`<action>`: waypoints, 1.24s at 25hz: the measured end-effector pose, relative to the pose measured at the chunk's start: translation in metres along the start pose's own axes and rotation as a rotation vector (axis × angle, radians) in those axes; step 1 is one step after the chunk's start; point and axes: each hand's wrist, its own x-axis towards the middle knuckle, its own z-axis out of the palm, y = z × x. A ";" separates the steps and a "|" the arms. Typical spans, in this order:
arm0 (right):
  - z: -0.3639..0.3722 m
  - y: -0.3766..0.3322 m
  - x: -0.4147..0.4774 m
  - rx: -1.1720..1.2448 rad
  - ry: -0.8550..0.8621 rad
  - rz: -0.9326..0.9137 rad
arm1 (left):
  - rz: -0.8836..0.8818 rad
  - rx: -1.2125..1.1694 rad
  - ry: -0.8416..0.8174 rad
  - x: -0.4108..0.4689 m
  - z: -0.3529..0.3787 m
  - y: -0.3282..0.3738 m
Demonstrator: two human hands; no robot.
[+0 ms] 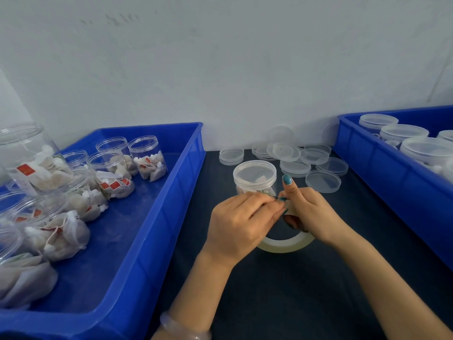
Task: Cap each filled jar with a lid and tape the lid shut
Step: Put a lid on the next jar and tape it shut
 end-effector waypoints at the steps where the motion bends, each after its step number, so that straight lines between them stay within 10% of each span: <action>1: 0.000 -0.001 -0.001 0.001 -0.013 0.005 | 0.026 0.037 0.000 0.000 0.000 0.001; 13: 0.001 -0.007 -0.004 -0.045 -0.059 -0.070 | -0.366 -0.153 0.039 0.003 0.005 0.011; 23: -0.025 -0.007 -0.009 0.113 -0.502 -0.009 | -0.463 -0.334 0.017 0.004 0.002 0.014; 27: -0.029 -0.014 -0.012 0.043 -0.346 -0.007 | -0.629 -0.437 -0.024 0.007 0.001 0.019; 31: -0.020 -0.019 -0.019 -0.489 0.254 -0.192 | -0.672 -0.514 0.039 0.014 -0.001 0.025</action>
